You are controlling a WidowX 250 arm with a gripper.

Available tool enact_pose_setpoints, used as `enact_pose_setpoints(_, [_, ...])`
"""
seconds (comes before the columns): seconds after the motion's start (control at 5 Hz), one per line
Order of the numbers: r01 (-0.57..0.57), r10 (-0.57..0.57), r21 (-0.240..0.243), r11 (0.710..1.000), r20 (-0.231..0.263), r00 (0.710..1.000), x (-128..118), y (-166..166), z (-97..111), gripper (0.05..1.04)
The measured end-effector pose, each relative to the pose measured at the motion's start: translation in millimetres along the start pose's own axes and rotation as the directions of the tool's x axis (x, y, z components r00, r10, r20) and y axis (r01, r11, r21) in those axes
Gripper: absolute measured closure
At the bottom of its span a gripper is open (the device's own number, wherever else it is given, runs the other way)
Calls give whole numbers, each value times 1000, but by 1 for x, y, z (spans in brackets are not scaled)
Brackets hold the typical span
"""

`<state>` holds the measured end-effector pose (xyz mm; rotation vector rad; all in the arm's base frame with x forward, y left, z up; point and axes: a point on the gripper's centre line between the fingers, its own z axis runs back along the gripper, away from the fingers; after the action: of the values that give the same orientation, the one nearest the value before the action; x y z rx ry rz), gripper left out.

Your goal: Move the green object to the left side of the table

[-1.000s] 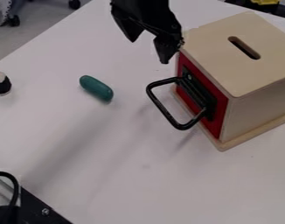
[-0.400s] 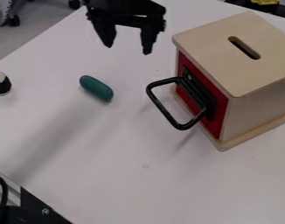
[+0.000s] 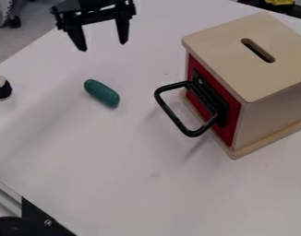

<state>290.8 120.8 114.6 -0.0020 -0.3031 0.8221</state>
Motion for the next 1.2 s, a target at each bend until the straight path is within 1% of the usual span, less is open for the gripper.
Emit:
enact_pose_setpoints(0.2, [-261, 256, 99, 960, 61, 965, 10, 20, -13, 83])
enact_pose_setpoints(0.4, [-351, 349, 149, 924, 42, 936, 5, 27, -30, 83])
enact_pose_setpoints(0.6, [-356, 355, 166, 920, 33, 934, -1, 30, -41, 83])
enact_pose_setpoints(0.8, [-372, 374, 162, 914, 18, 927, -5, 25, -52, 83])
enact_pose_setpoints(1.0, [-381, 386, 183, 906, 11, 923, -8, 24, -62, 83])
enact_pose_setpoints(1.2, [-382, 392, 192, 904, -12, 920, -11, 23, -79, 83])
